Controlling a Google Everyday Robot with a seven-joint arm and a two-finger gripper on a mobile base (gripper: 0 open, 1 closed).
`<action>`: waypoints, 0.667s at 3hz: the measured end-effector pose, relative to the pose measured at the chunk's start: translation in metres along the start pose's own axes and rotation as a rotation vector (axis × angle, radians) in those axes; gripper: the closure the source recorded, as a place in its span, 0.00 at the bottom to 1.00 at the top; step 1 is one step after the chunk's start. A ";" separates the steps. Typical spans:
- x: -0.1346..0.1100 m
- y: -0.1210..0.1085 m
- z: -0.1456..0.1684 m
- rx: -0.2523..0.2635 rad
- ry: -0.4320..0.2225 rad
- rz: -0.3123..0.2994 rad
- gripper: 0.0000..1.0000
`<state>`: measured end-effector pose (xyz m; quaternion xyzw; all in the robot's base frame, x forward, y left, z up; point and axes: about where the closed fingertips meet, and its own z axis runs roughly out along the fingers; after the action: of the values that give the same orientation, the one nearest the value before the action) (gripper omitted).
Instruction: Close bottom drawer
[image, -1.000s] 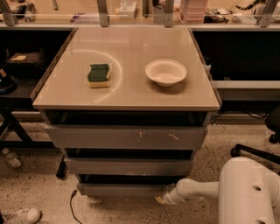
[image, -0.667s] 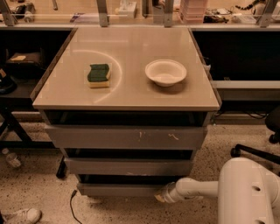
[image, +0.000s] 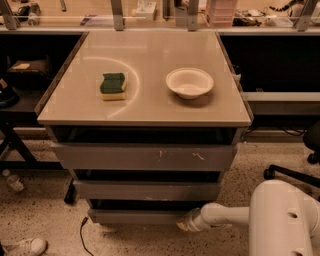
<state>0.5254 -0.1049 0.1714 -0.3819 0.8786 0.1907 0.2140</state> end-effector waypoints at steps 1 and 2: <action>0.000 0.000 0.000 0.000 0.000 0.000 0.36; 0.000 0.000 0.000 0.000 0.000 0.000 0.13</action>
Offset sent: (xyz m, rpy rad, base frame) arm 0.0000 0.0000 0.0000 0.0000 0.0000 0.0000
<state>0.5254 -0.1048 0.1714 -0.3820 0.8786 0.1907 0.2140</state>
